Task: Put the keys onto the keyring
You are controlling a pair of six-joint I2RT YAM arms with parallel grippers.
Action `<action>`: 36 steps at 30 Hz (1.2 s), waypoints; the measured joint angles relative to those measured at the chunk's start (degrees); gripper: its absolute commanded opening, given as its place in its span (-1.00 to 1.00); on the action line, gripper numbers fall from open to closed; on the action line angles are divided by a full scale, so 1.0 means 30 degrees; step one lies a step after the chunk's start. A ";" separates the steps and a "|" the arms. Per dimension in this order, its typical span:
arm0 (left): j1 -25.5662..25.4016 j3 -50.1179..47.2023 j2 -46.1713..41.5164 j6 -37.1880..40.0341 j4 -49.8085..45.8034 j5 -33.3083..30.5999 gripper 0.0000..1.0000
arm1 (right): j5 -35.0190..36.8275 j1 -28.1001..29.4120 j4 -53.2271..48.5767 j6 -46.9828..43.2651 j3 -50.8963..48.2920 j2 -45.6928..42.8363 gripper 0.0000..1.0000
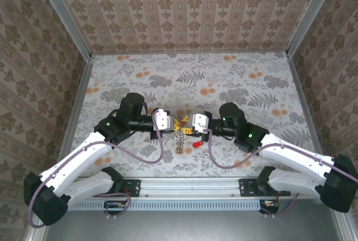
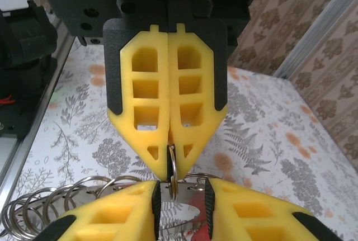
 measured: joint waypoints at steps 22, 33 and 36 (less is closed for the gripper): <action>0.0925 -0.1836 -0.1639 0.0576 0.3759 0.2900 -1.00 | -0.1348 -0.0437 -0.0262 -0.1974 -0.1341 -0.2936 -0.08; 0.0918 -0.1523 -0.2375 0.5093 0.0430 0.1661 -1.00 | 0.1821 -0.1188 -1.3231 -0.9071 0.1625 -0.0947 -0.09; 0.0801 -0.1523 -0.2565 0.6674 -0.0262 0.1370 -1.00 | 0.1821 -0.1195 -1.3311 -0.9253 0.1049 -0.0940 -0.11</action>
